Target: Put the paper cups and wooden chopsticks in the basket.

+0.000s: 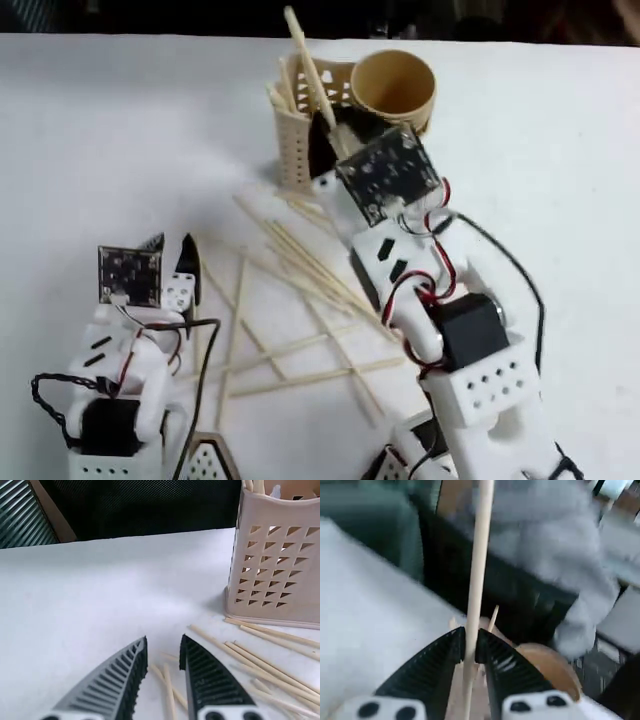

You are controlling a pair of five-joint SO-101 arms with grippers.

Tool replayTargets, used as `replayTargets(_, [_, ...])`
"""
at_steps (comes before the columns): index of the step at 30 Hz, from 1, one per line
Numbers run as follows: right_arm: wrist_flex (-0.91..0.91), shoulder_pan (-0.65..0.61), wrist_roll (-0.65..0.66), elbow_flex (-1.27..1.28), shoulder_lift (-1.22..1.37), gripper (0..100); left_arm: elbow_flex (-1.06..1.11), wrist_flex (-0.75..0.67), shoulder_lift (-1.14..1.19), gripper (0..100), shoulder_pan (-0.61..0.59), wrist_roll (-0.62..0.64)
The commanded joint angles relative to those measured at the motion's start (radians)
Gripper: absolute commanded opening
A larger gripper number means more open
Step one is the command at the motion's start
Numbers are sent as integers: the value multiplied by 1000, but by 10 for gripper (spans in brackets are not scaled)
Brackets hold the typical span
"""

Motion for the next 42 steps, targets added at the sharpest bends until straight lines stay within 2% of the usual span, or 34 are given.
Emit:
replayTargets(1, [-321,-18,-9,-51,85,18,-8,-29,-7,124,-2,3])
replayTargets(12, [-814,12,-9,-51,476,18,-8,-29,-7,124,-2,3])
replayTargets(19, [-978,74,-15,-52,650,18,-8,-29,-7,124,-4,3])
replayTargets(24, [-989,101,-17,-46,700,49,0,-32,-7,124,-4,3])
replayTargets(27, [-911,99,-17,-49,693,125,2,-32,-7,124,-2,3])
replayTargets(31, [-737,91,-17,-44,578,133,2,-32,-7,124,-2,3])
replayTargets(37, [-203,90,-18,-38,320,15,-2,-34,-7,124,-5,2])
replayTargets(40, [68,93,-18,5,197,26,-2,-28,-7,124,-2,-61])
replayTargets(42, [188,97,-18,60,122,19,-3,-26,-4,124,-1,-81])
